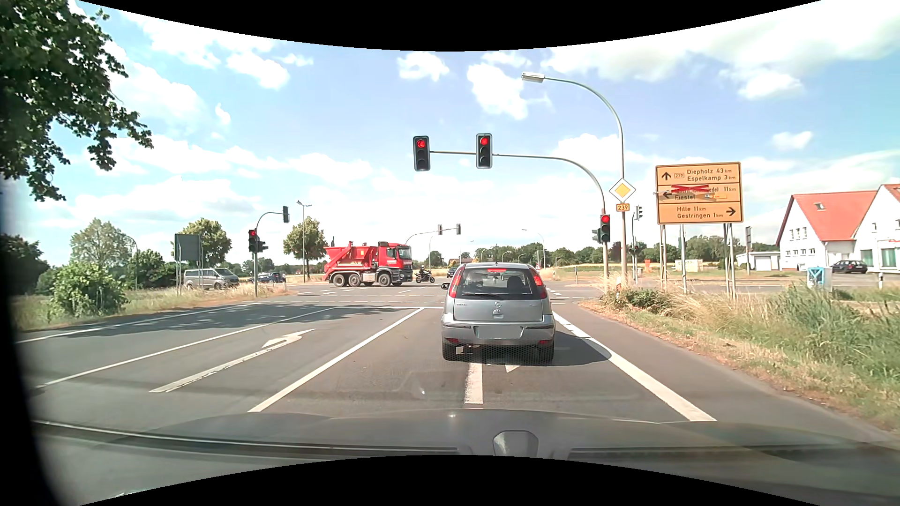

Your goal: Follow the waypoints while adhering to traffic rules and regulations

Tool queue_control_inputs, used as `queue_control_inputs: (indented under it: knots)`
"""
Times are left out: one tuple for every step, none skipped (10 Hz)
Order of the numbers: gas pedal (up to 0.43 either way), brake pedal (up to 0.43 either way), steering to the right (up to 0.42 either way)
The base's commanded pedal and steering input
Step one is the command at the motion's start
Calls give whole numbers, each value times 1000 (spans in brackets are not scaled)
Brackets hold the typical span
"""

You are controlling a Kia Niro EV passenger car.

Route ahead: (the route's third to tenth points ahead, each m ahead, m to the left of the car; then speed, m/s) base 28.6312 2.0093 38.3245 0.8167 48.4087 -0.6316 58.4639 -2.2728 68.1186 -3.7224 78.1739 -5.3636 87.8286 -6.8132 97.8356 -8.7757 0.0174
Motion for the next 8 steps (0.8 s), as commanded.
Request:
queue_control_inputs:
  knots:
    - [0,6,7]
    - [0,6,8]
    - [0,6,8]
    - [0,6,8]
    - [0,6,8]
    - [0,6,7]
    - [0,6,8]
    - [0,6,7]
